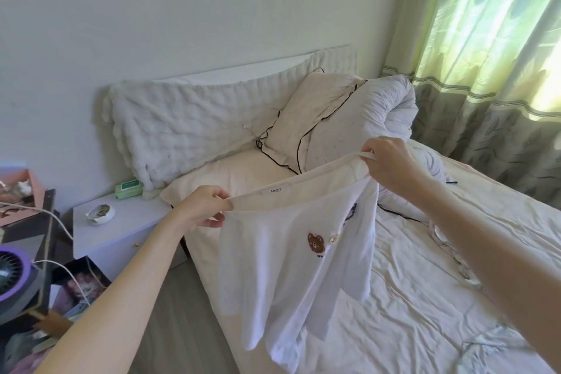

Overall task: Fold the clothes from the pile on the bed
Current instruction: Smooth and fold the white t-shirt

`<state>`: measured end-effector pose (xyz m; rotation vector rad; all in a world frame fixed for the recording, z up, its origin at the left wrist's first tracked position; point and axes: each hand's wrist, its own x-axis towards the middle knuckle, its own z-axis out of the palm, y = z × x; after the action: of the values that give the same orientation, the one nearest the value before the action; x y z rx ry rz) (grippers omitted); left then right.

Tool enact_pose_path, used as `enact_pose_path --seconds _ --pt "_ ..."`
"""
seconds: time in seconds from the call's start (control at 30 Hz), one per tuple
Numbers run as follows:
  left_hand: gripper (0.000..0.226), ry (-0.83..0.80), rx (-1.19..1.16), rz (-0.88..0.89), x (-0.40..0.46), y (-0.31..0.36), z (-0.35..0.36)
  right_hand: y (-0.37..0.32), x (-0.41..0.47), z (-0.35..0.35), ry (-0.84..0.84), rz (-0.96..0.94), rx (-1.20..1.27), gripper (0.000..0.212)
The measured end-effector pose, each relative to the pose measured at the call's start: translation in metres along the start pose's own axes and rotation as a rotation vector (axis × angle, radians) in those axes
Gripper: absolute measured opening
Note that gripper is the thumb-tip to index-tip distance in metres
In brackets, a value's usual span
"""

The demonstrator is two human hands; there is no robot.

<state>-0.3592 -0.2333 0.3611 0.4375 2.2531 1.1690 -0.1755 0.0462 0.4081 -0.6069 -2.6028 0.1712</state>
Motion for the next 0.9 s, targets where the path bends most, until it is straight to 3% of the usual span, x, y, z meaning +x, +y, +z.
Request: enact_pose_path --seconds 0.13,0.3,0.37,0.43,0.53,0.6,0.77,0.9 --pt "0.006 -0.185 -0.169 -0.049 -0.012 0.003 0.003 0.002 0.004 -0.004 0.033 0.116 0.054 0.011" --pt "0.015 -0.069 -0.630 -0.125 -0.015 0.008 0.024 -0.001 0.005 -0.012 -0.114 0.241 0.137 0.013" --pt "0.018 -0.036 -0.677 -0.097 -0.015 0.012 0.030 -0.001 0.001 -0.012 -0.150 0.259 0.154 0.015" --pt "0.018 0.001 -0.504 0.051 -0.015 0.016 0.029 0.003 -0.004 -0.010 -0.178 0.282 0.189 0.011" --pt "0.023 -0.018 -0.029 0.332 -0.016 0.021 0.016 0.012 -0.012 -0.007 -0.176 0.330 0.262 0.009" --pt "0.025 -0.047 0.176 0.422 -0.013 0.022 0.005 0.017 -0.017 -0.006 -0.144 0.387 0.392 0.010" --pt "0.013 -0.074 0.293 0.421 -0.013 0.030 -0.012 0.016 -0.027 -0.003 -0.125 0.489 0.892 0.018" --pt "0.018 0.055 0.250 0.374 -0.006 0.027 -0.019 0.009 -0.031 -0.009 -0.244 0.407 0.969 0.026"
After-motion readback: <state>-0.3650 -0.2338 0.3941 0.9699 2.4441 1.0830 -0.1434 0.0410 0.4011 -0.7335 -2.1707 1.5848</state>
